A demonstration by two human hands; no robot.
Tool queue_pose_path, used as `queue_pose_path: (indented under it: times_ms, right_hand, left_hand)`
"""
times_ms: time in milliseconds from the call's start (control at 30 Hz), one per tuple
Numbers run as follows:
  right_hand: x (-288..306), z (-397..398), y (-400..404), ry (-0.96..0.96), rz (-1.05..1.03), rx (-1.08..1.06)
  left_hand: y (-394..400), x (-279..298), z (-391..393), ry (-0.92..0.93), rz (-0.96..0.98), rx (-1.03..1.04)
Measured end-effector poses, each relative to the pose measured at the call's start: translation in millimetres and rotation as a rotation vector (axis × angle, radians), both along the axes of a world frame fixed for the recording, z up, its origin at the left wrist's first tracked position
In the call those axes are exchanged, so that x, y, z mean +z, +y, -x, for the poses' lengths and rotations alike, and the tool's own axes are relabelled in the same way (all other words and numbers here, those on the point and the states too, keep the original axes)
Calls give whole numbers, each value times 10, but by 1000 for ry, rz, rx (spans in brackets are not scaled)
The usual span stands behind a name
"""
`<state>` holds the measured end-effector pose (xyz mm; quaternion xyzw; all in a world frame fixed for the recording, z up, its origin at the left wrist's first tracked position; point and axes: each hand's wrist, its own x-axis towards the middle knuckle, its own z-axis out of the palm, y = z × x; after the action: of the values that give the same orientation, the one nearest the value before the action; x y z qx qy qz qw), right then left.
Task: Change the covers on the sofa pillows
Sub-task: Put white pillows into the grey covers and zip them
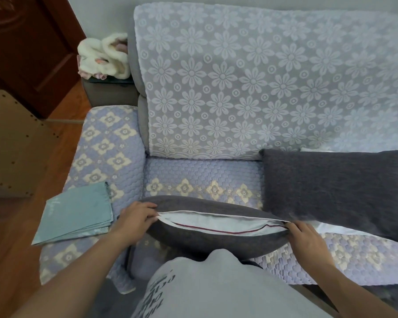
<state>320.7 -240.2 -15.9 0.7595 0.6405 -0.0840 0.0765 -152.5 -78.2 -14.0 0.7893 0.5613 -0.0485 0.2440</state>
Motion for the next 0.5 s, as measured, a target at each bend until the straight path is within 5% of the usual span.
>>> queue_pose_path:
  times_ms: [300,400,500]
  right_hand:
    - [365,225,281,81,-167,116]
    - [584,346,438,183,-338,233]
    - [750,286,592,195,-325,6]
  left_hand:
    - [57,-155,-38,-36,-212,-185]
    - [67,-196,0,-38,-234,36]
    - [81,-119,116,85,-146,222]
